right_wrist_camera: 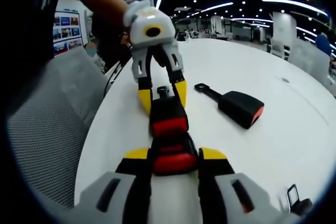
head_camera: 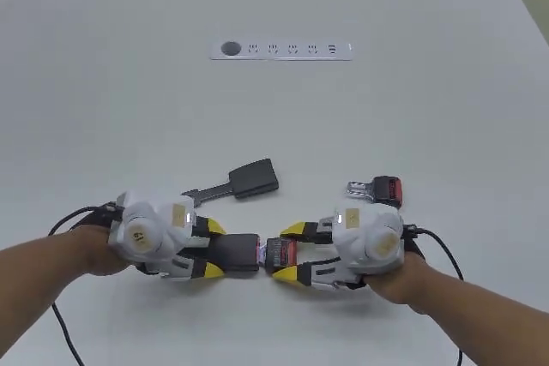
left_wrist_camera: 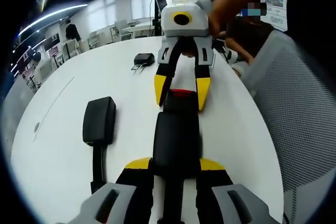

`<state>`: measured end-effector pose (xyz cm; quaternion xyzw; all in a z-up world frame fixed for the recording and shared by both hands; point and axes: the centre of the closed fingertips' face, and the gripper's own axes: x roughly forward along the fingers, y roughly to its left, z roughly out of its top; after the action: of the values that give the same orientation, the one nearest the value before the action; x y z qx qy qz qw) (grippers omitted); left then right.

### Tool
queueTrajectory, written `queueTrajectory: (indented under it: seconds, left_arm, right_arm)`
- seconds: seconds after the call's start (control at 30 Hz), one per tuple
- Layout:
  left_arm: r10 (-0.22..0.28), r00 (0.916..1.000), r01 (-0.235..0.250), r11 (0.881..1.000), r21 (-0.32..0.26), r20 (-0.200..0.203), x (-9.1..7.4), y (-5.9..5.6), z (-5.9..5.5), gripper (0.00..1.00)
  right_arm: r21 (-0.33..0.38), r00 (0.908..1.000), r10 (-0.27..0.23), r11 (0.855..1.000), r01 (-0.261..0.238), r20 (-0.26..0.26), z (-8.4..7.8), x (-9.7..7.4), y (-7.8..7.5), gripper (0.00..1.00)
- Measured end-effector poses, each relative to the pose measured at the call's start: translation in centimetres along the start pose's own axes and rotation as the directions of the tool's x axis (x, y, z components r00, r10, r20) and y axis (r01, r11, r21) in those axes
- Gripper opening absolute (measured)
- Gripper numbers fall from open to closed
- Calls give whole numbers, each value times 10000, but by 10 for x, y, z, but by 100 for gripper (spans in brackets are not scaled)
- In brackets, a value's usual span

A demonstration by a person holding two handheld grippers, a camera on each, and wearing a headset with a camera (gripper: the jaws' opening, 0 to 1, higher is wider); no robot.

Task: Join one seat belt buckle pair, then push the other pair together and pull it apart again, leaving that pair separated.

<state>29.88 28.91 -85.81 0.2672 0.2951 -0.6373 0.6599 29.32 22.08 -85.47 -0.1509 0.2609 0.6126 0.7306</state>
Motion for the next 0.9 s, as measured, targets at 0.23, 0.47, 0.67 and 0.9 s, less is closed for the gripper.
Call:
queueTrajectory:
  seconds: [0.23,0.47,0.67,0.9]
  left_arm:
    - [-27,9995,33,9998,-180,320,-1,0,0,31]
    - [-12,9991,21,9997,-231,416,0,1,1,31]
    - [79,9987,-65,9996,-290,507,0,0,1,32]
    - [65,9999,-56,9982,-594,149,0,0,3,33]
  right_arm:
    - [122,9996,97,9999,-100,274,2,0,0,33]
    - [146,9991,89,9998,-95,406,2,0,-1,33]
    - [472,9984,126,9988,-152,549,3,0,-1,34]
    - [396,10000,-10,9992,8,51,5,3,-1,36]
